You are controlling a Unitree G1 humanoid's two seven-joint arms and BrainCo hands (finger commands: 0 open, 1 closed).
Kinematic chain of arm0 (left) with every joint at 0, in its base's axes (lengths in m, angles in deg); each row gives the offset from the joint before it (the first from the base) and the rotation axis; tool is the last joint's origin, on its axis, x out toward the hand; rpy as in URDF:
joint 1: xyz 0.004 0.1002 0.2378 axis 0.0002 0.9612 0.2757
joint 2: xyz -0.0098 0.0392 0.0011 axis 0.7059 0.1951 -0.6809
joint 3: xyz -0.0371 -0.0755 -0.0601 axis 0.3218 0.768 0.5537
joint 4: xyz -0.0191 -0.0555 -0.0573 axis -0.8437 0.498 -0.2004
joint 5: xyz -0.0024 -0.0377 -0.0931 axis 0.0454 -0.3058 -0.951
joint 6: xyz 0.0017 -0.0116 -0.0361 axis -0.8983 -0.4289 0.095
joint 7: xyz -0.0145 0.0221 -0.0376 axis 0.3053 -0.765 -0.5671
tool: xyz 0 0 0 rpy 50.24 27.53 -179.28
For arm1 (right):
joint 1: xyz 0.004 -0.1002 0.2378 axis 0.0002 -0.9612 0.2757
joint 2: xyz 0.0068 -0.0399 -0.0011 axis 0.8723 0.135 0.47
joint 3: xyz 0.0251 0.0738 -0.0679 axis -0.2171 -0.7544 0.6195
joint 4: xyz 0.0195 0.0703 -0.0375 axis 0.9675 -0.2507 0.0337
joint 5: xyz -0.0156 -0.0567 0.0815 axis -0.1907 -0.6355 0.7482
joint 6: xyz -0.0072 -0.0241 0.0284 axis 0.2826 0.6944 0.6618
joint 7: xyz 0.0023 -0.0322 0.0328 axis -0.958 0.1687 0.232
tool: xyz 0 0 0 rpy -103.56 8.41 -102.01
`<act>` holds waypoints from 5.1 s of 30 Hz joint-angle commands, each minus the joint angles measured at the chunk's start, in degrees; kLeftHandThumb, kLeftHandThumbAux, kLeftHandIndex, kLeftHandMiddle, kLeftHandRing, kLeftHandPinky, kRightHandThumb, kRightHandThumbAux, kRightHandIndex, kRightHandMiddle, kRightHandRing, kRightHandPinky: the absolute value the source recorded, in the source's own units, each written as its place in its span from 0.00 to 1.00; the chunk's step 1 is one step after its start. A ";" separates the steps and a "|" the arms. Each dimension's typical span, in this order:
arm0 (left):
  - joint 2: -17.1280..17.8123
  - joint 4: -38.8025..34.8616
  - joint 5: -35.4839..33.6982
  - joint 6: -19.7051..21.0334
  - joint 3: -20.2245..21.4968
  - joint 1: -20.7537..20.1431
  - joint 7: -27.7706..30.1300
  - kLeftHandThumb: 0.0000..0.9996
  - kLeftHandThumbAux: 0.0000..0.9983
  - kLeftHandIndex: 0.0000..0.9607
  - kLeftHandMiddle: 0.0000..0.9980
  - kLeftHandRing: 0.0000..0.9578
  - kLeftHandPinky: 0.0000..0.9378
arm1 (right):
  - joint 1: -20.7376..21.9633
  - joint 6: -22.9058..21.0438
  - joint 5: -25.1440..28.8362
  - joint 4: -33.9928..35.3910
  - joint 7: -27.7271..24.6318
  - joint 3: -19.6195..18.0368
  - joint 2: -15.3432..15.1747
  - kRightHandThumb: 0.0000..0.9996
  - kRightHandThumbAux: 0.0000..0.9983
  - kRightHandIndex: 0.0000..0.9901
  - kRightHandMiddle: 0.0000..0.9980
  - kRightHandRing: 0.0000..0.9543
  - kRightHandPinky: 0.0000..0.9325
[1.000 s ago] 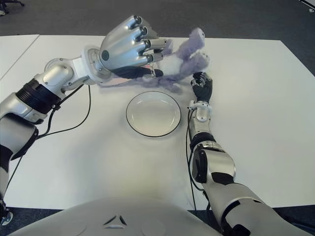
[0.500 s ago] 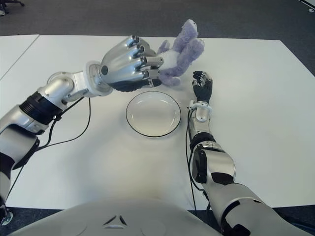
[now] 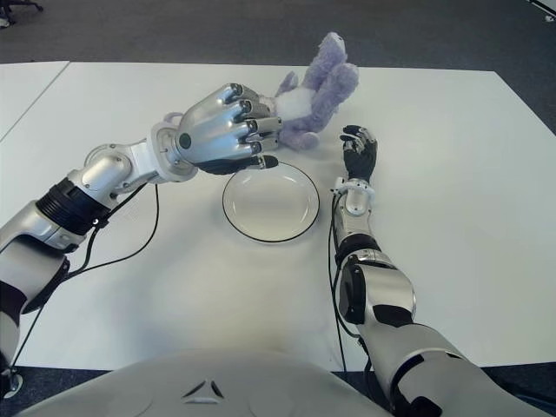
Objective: Put the doll into the plate.
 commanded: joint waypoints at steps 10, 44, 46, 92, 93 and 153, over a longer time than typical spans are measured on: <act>-1.98 21.98 2.69 9.05 2.80 -8.15 3.27 0.02 0.50 0.14 0.25 0.37 0.54 | -15.33 -6.38 1.54 -8.43 -2.80 -1.19 5.94 0.73 0.92 0.35 0.34 0.30 0.19; -13.77 62.61 -7.68 18.97 2.05 -19.11 9.10 0.14 0.17 0.00 0.00 0.00 0.00 | -15.50 -5.71 1.01 -8.43 -3.81 -0.94 5.89 0.78 0.92 0.29 0.34 0.31 0.26; -14.32 63.12 -8.22 18.77 1.95 -19.30 9.68 0.15 0.17 0.00 0.00 0.00 0.00 | -15.55 -5.66 0.96 -8.43 -3.63 -0.91 5.91 0.79 0.92 0.30 0.34 0.31 0.27; -24.66 69.03 -37.12 7.68 15.43 -14.19 74.85 0.00 0.42 0.00 0.00 0.00 0.00 | -16.81 -2.67 -1.15 -8.08 -0.14 1.58 5.62 0.72 0.73 0.43 0.31 0.25 0.25; -24.65 69.05 -37.21 7.89 15.52 -14.09 75.03 0.00 0.42 0.00 0.00 0.00 0.00 | -16.84 -2.68 -1.17 -8.08 -0.12 1.60 5.60 0.72 0.73 0.43 0.30 0.24 0.24; 12.32 -5.96 -84.20 -4.62 7.20 12.08 123.49 0.06 0.32 0.00 0.00 0.00 0.00 | -18.15 -2.69 -1.70 -8.05 1.54 2.99 4.87 0.72 0.72 0.43 0.27 0.18 0.19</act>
